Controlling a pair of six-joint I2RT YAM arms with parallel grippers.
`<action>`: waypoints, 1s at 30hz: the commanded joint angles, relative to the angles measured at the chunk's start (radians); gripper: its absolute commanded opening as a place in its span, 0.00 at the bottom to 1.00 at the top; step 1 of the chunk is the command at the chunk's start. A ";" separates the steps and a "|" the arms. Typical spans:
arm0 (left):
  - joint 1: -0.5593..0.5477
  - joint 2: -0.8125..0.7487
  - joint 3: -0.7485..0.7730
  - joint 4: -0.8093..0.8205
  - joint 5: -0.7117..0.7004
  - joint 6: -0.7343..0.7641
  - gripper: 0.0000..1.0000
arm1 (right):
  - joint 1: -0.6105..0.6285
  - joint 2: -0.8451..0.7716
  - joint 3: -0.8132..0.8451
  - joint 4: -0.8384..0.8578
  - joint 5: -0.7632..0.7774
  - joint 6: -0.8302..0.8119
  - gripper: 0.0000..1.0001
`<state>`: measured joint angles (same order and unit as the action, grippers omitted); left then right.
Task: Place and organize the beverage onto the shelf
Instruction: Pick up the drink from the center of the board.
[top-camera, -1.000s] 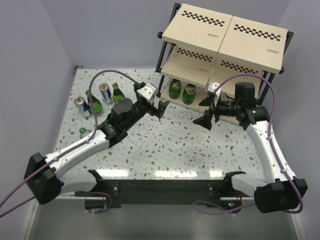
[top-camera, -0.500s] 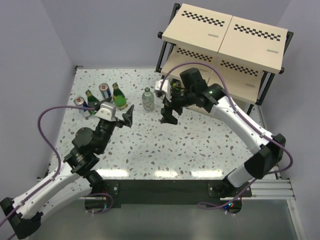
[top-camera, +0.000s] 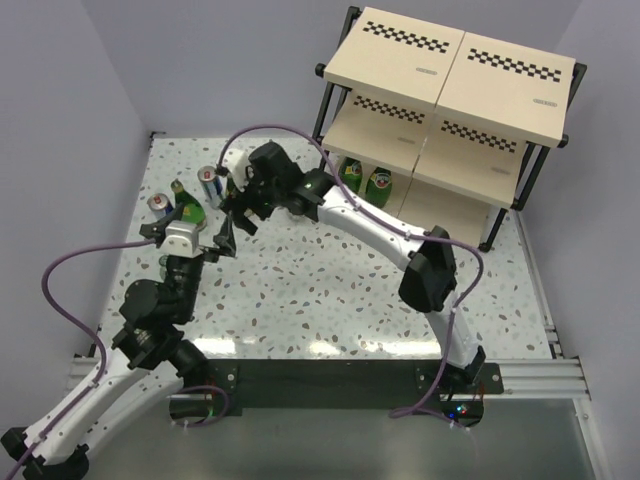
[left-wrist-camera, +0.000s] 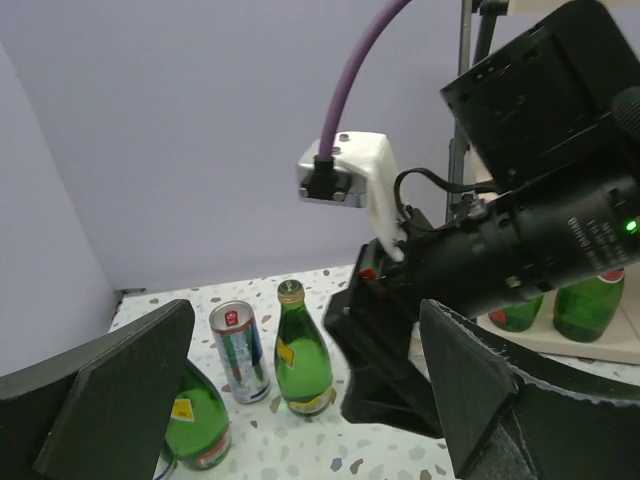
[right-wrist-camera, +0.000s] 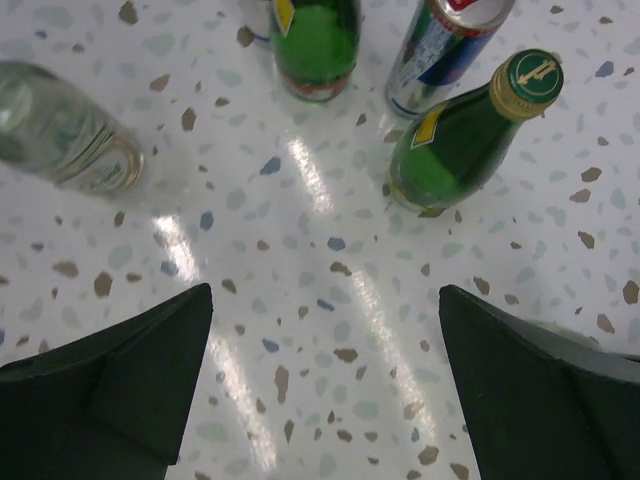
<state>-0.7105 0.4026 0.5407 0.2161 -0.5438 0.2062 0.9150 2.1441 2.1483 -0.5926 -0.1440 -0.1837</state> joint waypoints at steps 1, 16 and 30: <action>0.034 -0.036 -0.022 -0.003 0.013 0.012 1.00 | 0.028 0.062 0.111 0.149 0.222 0.156 0.99; 0.042 -0.200 -0.100 0.101 -0.099 0.025 1.00 | 0.050 0.333 0.317 0.365 0.475 0.204 0.99; 0.043 -0.186 -0.105 0.109 -0.100 0.032 1.00 | 0.013 0.473 0.420 0.508 0.508 0.190 0.86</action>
<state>-0.6743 0.2104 0.4431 0.2756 -0.6334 0.2085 0.9466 2.6129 2.5023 -0.1886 0.3283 -0.0006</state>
